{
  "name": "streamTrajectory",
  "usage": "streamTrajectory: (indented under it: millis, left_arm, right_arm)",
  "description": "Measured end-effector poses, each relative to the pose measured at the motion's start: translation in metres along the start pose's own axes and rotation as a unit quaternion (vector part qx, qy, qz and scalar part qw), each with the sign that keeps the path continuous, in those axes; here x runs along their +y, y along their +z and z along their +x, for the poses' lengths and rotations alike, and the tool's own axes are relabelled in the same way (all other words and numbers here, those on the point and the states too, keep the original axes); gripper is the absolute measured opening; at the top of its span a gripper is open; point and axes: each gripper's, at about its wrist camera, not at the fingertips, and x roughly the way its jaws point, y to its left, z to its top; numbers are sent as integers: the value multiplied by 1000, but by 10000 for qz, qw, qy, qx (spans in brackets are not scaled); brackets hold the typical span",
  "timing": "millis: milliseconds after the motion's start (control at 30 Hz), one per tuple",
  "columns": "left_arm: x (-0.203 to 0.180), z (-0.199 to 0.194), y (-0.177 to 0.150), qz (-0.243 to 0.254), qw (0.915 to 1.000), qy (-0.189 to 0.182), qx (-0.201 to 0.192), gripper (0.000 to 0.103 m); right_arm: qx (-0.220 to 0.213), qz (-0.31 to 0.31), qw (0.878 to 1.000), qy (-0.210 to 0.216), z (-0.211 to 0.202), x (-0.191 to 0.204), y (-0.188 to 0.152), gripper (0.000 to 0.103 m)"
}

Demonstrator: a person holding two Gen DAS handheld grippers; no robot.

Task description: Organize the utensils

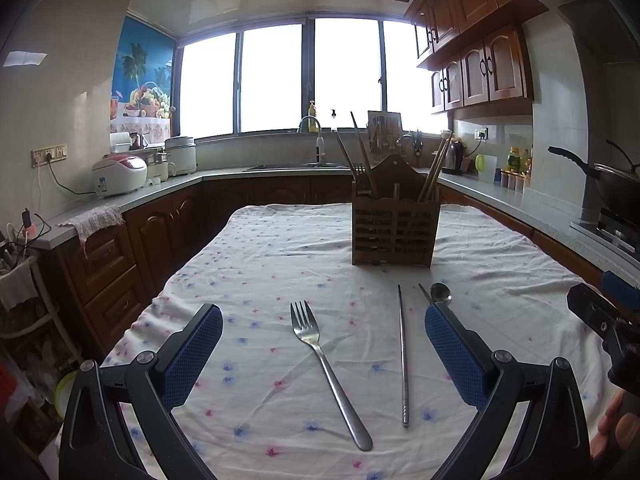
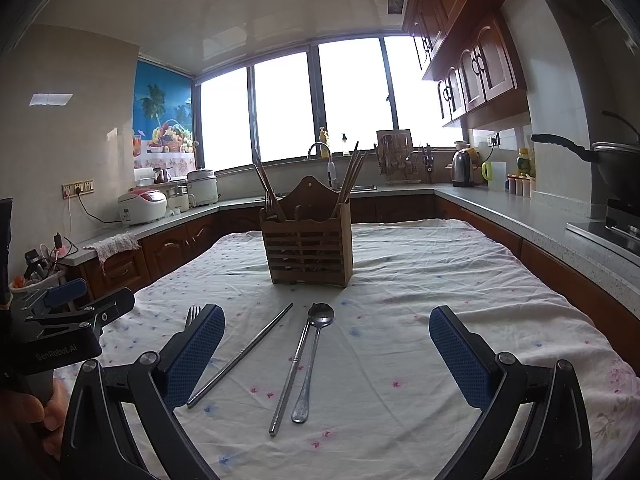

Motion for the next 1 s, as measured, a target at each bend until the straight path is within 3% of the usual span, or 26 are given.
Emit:
streamTrajectory:
  millis: [1000]
  left_arm:
    - [-1,6,12,-137,9998,-104,117,102]
  right_arm:
    - [248,71,9996,-108,19,-10,3,103]
